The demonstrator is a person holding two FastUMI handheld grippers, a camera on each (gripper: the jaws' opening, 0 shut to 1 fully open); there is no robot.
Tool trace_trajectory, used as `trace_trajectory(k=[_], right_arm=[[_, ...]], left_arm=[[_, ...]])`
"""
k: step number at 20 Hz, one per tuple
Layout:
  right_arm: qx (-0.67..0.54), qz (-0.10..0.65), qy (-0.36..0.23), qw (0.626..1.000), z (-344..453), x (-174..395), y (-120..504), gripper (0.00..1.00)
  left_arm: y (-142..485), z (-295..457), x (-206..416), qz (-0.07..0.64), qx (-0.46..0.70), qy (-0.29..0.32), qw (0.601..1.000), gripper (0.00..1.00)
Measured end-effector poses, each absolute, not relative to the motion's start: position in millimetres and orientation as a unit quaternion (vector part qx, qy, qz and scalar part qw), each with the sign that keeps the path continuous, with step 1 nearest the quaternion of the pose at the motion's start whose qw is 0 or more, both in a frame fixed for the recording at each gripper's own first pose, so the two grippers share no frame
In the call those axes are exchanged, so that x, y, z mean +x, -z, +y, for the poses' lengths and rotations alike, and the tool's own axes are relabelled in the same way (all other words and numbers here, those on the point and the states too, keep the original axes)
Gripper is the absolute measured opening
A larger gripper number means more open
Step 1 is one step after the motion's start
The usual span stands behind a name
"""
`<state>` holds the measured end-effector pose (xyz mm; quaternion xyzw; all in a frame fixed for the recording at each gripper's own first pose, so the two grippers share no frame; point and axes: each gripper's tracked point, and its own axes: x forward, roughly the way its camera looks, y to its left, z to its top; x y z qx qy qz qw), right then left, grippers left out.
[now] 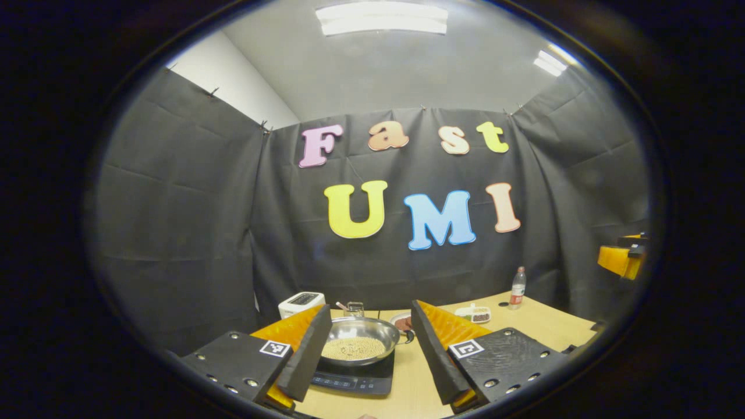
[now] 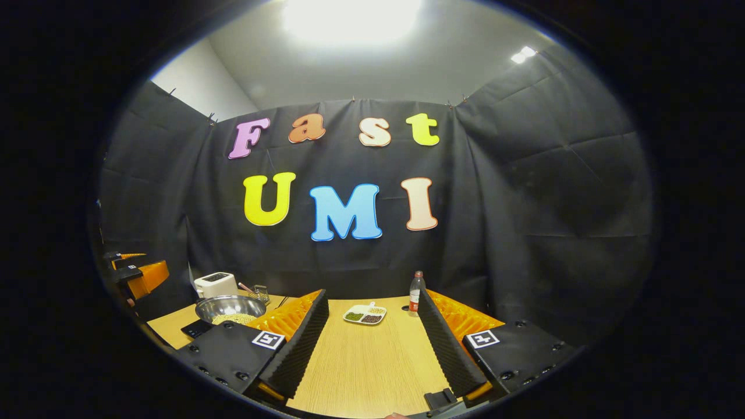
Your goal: First push the handle of the pot to place it horizontally, then grasp the pot with both hands and set it on the induction cooktop.
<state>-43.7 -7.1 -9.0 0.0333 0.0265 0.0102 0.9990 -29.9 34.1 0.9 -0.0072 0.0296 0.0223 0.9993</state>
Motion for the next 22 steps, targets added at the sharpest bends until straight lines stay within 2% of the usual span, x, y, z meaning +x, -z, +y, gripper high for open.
trace_trajectory(k=[6, 8, 9, 13, 14, 16, 19, 20, 22], right_arm=[[0.025, 0.012, -0.003, 1.0, -11, -54, -3, 0.97], [0.017, 0.004, 0.0, 1.0, -12, -56, -9, 1.0], [0.011, 0.001, 0.002, 1.0, -14, -57, -11, 0.97], [0.002, -0.007, -0.002, 1.0, -8, -59, -16, 0.97], [0.004, -0.007, -0.003, 1.0, -7, -59, -17, 0.94], [0.003, -0.008, 0.002, 1.0, -9, -60, -18, 1.0], [0.0, -0.009, 0.002, 1.0, -7, -62, -21, 0.94], [-0.002, -0.011, 0.002, 1.0, -7, -63, -23, 0.97], [-0.003, -0.013, 0.001, 1.0, -5, -63, -25, 0.94]], left_arm=[[-10, 48, -39, 0.021, -0.005, -0.031, 0.999, 0.8], [-17, 51, -41, 0.013, -0.003, -0.034, 0.999, 0.8], [-20, 53, -43, 0.012, -0.001, -0.035, 0.999, 0.8], [-26, 50, -46, 0.004, 0.009, -0.032, 0.999, 0.8], [-26, 49, -46, 0.004, 0.006, -0.03, 1.0, 0.8], [-27, 44, -44, 0.003, -0.002, -0.026, 1.0, 0.8], [-30, 43, -42, -0.001, -0.007, -0.023, 1.0, 0.8], [-30, 42, -42, -0.002, -0.008, -0.023, 1.0, 0.8], [-28, 42, -43, -0.001, -0.008, -0.023, 1.0, 0.8]])
